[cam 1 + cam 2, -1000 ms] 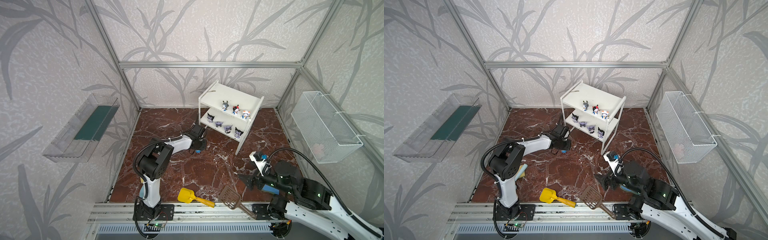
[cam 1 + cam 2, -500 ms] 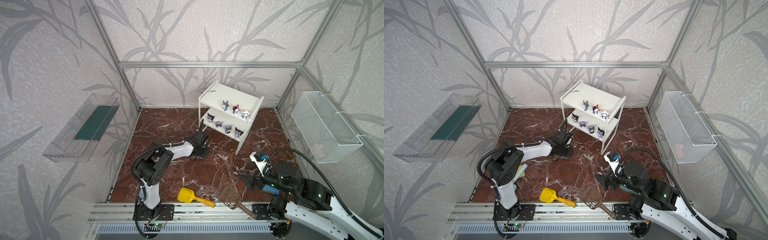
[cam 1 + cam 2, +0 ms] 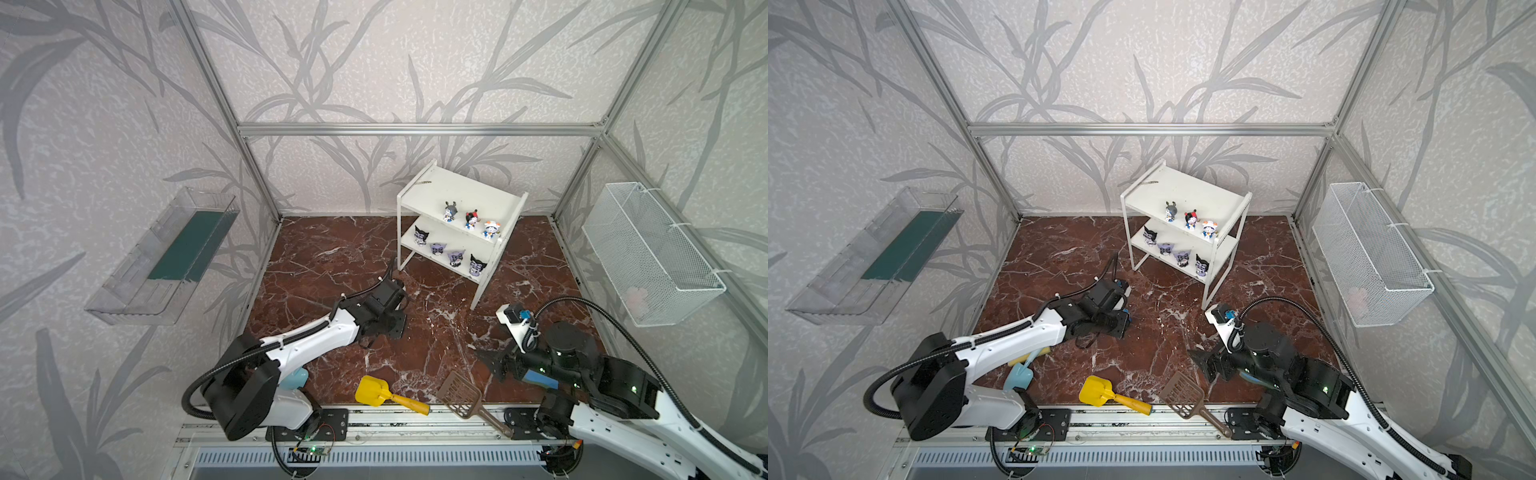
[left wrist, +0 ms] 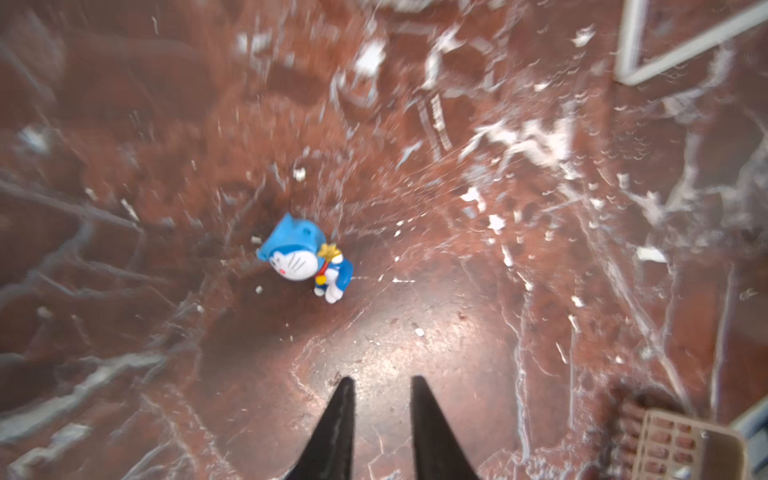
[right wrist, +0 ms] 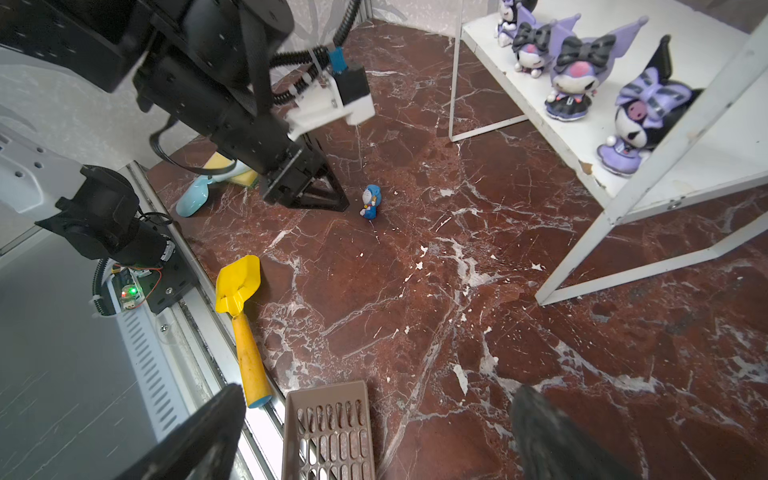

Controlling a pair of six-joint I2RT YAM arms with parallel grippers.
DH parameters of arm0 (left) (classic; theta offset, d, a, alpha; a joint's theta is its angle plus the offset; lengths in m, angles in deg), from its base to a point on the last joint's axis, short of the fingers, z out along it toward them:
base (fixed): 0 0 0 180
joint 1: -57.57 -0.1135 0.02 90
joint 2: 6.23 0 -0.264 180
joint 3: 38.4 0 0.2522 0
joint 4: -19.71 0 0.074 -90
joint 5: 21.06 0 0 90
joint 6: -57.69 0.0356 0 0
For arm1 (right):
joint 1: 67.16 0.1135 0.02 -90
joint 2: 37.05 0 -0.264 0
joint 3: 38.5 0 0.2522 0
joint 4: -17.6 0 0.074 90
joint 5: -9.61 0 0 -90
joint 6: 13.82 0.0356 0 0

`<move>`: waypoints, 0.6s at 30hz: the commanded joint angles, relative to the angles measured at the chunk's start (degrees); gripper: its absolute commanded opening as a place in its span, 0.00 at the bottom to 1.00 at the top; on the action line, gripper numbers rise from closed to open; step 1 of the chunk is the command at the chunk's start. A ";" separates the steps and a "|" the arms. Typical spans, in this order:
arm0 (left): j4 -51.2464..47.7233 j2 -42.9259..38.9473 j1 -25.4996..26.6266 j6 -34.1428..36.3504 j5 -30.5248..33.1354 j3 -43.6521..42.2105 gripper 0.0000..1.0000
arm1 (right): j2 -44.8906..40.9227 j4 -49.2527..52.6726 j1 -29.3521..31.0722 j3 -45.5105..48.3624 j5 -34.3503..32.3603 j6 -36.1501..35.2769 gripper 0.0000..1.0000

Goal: Place and organize the plastic toys onto the shelf
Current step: 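Lower the left gripper over the blue-hatted Doraemon figure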

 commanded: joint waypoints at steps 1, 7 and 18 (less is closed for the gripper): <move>-0.14 -1.74 -0.51 -3.46 1.85 -0.19 0.44 | 0.33 -0.87 0.09 0.17 0.60 -0.61 0.99; 1.58 -0.54 -2.05 -14.47 3.42 -1.98 0.55 | 0.54 -0.88 0.09 -0.02 0.97 -0.71 0.99; 11.39 4.60 -4.46 -32.01 2.36 -4.30 0.56 | 1.07 -2.56 0.09 0.73 2.34 -0.10 0.99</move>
